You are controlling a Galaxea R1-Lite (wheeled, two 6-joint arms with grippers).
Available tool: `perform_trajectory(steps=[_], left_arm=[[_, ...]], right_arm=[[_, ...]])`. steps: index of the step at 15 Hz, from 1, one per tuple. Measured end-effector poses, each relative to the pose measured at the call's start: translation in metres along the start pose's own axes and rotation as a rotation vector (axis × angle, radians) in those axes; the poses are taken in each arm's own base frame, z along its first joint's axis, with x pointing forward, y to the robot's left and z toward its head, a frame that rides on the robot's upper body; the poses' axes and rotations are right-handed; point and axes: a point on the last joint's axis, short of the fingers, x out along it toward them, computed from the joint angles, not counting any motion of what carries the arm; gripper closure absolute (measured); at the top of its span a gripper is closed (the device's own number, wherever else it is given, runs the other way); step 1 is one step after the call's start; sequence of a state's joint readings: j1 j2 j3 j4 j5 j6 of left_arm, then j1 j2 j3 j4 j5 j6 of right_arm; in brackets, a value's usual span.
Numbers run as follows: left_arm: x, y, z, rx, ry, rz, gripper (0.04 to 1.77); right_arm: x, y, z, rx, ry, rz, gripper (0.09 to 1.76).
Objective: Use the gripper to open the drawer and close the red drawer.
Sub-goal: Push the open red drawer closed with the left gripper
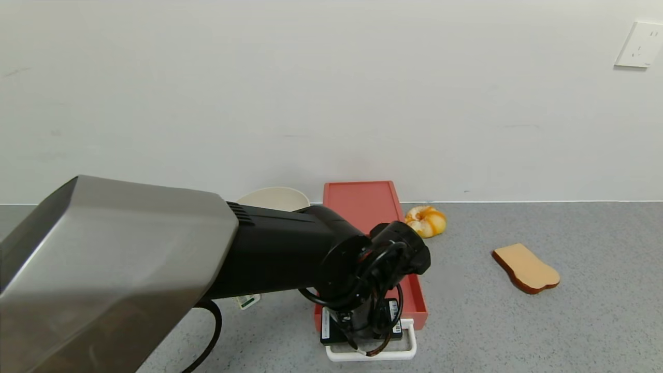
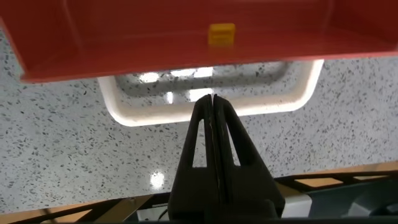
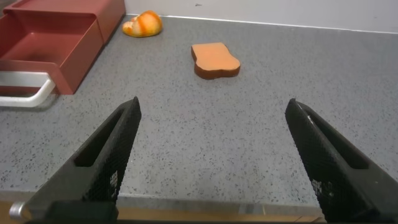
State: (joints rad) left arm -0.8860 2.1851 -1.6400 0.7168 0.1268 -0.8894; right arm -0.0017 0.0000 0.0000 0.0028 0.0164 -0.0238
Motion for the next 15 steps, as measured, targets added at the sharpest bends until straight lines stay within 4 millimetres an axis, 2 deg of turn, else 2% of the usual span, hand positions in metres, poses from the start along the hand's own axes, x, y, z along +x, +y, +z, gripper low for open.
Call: perform_trajectory(steps=[15], left_arm=[[0.011, -0.003, 0.003, -0.021, -0.050, 0.056, 1.70]], right_arm=[[0.000, 0.000, 0.000, 0.000, 0.000, 0.000, 0.14]])
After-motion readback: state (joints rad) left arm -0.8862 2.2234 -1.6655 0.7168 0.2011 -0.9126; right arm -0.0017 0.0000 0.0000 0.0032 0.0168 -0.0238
